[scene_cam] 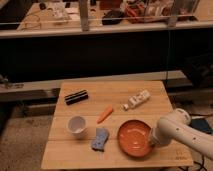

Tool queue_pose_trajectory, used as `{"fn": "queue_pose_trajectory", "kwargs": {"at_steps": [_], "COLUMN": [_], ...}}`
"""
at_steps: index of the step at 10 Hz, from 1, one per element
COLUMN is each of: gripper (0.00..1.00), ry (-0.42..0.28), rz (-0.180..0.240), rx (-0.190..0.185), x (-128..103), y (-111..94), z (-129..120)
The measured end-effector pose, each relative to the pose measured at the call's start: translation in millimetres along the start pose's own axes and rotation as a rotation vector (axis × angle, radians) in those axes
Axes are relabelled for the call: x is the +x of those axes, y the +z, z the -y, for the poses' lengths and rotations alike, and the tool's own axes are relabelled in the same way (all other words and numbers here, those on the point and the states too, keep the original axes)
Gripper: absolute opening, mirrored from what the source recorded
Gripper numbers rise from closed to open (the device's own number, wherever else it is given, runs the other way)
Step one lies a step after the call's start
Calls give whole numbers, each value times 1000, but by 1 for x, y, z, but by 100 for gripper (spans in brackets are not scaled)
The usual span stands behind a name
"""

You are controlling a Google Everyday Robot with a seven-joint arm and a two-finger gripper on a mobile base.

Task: Drag the ceramic bowl in a circle

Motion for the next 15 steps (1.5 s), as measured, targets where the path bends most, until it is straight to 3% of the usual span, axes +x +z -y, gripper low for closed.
{"fn": "queue_pose_trajectory", "kwargs": {"at_steps": [3, 5, 7, 15], "gripper": [42, 62, 77, 80], "ry": [6, 6, 4, 3], "rz": [13, 21, 22, 22], "rx": [-44, -68, -68, -68], "x": [6, 3, 3, 4], "y": [-11, -16, -15, -15], "z": [-51, -60, -59, -59]}}
